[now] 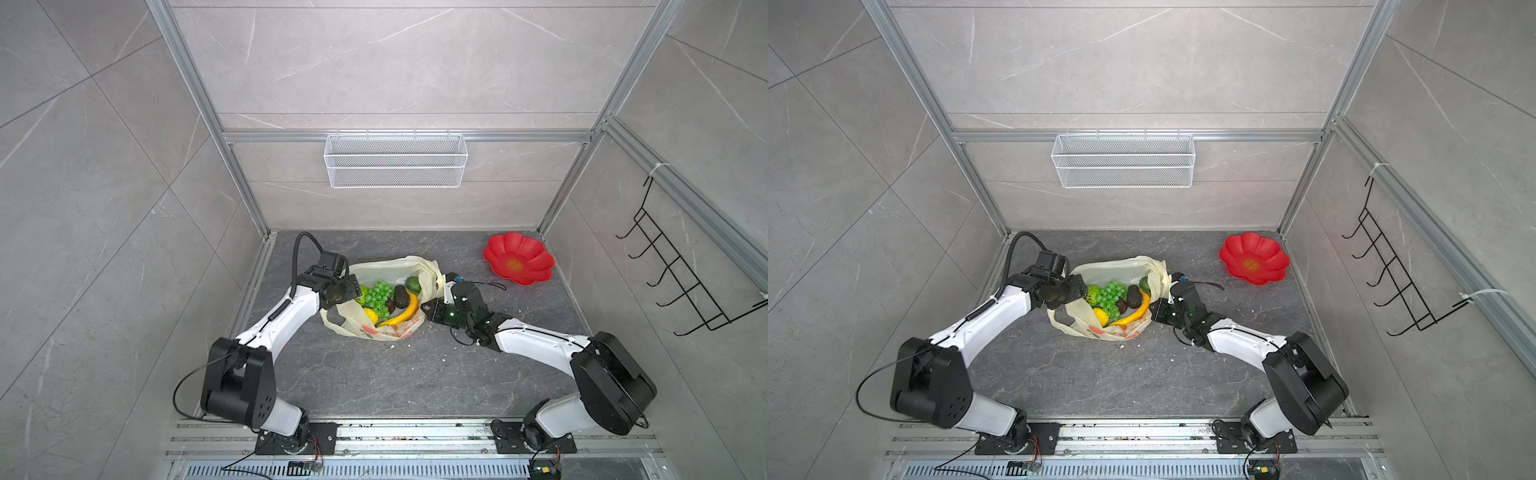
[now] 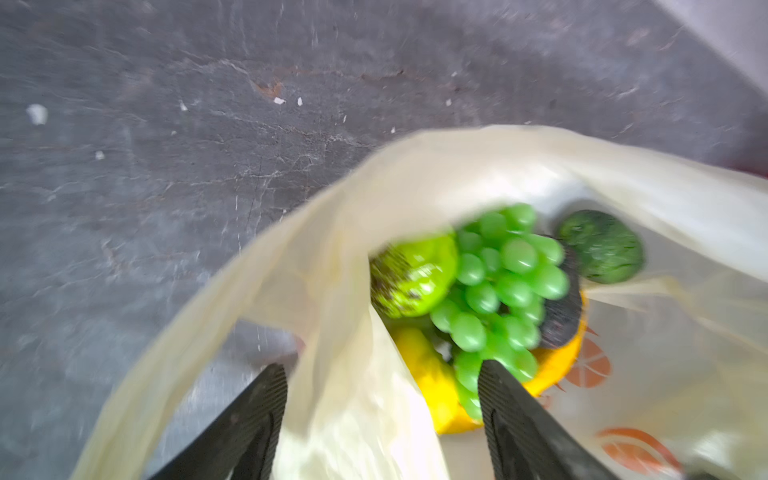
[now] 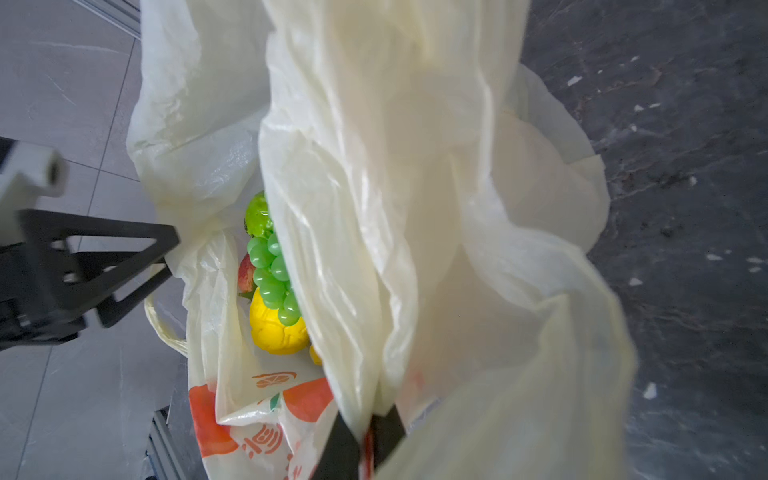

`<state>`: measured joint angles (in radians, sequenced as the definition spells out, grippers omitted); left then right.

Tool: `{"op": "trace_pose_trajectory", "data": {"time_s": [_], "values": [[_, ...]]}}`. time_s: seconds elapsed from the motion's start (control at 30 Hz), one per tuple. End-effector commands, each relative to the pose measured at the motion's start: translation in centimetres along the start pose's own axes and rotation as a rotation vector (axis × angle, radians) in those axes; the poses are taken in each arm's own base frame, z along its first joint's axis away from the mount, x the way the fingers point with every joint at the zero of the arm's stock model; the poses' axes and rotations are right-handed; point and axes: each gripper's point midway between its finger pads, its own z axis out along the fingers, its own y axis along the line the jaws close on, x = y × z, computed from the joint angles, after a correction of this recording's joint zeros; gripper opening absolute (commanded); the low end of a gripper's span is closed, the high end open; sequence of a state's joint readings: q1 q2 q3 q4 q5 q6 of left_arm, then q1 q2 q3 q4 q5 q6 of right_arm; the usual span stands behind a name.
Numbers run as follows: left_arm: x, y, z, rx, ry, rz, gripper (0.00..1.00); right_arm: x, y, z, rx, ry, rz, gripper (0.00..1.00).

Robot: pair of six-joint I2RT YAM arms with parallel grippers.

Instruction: Take the fake fruits out of the plastic bag

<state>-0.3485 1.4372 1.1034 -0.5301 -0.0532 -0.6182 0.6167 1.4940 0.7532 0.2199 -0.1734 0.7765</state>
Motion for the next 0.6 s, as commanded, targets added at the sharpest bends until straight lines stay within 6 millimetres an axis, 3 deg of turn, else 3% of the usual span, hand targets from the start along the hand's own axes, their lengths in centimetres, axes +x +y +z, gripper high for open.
{"op": "trace_pose_trajectory", "data": {"time_s": [0.0,0.37,0.5,0.57], "values": [[1.1,2.2,-1.8,-0.074,-0.033,-0.074,0.81,-0.3,-0.1,-0.2,0.046,-0.013,-0.036,0.09],[3.8,1.0,3.3,0.009,0.081,-0.128,0.81,1.6,1.2,-0.1,0.029,0.016,-0.072,0.09],[4.4,1.3,3.7,0.017,0.078,-0.128,0.67,1.6,0.6,-0.6,0.062,0.010,-0.066,0.10],[4.6,1.6,3.6,0.016,0.073,-0.121,0.53,1.3,0.6,-0.8,0.061,0.000,-0.057,0.10]]}}
